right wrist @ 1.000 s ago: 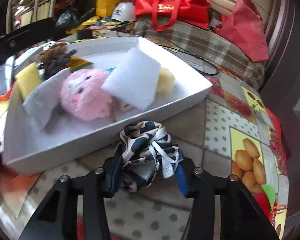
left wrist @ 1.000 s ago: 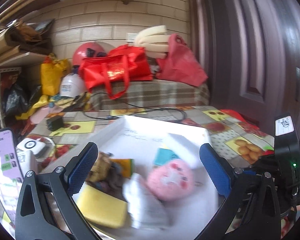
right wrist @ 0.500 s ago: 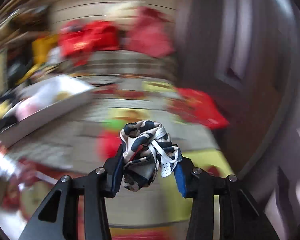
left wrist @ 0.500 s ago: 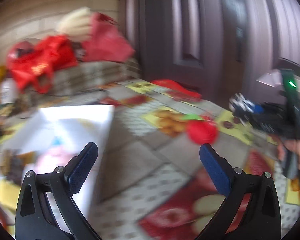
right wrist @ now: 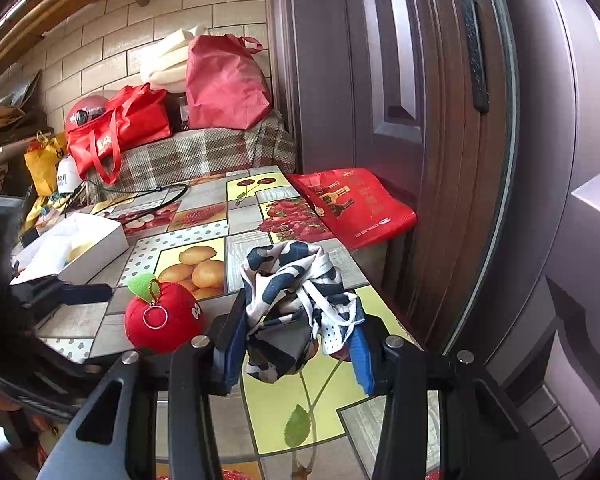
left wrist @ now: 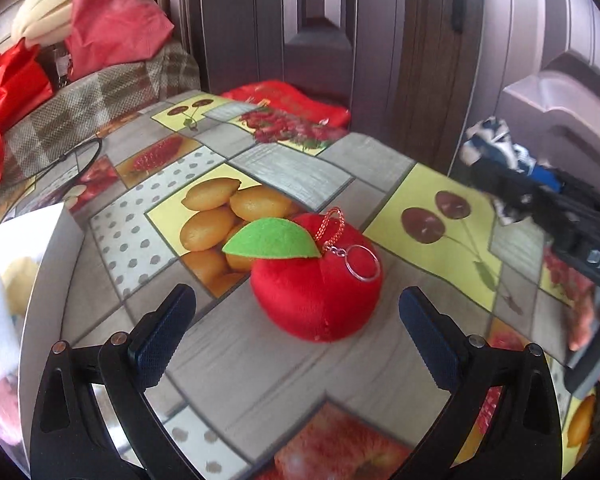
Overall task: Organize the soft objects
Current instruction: 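Grasp the red apple plush with left tool while right tool holds the cloth, then carry the apple plush and cloth over the white box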
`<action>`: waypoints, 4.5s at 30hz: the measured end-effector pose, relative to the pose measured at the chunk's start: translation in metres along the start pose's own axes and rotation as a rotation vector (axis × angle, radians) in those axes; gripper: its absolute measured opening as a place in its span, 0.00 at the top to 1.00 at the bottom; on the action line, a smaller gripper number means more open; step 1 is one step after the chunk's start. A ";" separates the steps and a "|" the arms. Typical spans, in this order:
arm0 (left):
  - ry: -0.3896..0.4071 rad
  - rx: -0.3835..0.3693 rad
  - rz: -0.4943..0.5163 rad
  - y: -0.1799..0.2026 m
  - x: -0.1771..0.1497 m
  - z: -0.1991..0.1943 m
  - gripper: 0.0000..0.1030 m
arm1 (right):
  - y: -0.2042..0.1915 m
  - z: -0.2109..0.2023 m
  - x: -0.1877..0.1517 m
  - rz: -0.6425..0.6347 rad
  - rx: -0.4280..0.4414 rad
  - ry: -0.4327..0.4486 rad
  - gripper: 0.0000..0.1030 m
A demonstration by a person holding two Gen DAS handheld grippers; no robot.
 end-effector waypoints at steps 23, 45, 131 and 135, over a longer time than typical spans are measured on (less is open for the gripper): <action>-0.062 0.044 0.117 0.010 0.007 0.029 0.38 | 0.003 0.007 -0.004 0.033 0.002 -0.037 0.57; 0.332 0.152 -0.021 -0.039 -0.032 -0.112 0.39 | 0.003 -0.023 0.002 0.028 -0.011 0.086 0.57; 0.166 0.537 -0.351 -0.310 -0.117 -0.147 0.38 | -0.362 0.084 -0.014 -0.264 0.439 -0.163 0.57; 0.142 0.563 -0.360 -0.319 -0.114 -0.140 0.38 | -0.364 0.087 -0.010 -0.272 0.429 -0.152 0.57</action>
Point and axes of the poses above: each gripper's, at about its wrist camera, not at the fingertips, and z roughly the way its jaws point, y to its right, x to its top, the point moved 10 cm from there along z, roughly the way its jaws point, and after that the axes turned 1 degree about x, right-handed, at the moved point
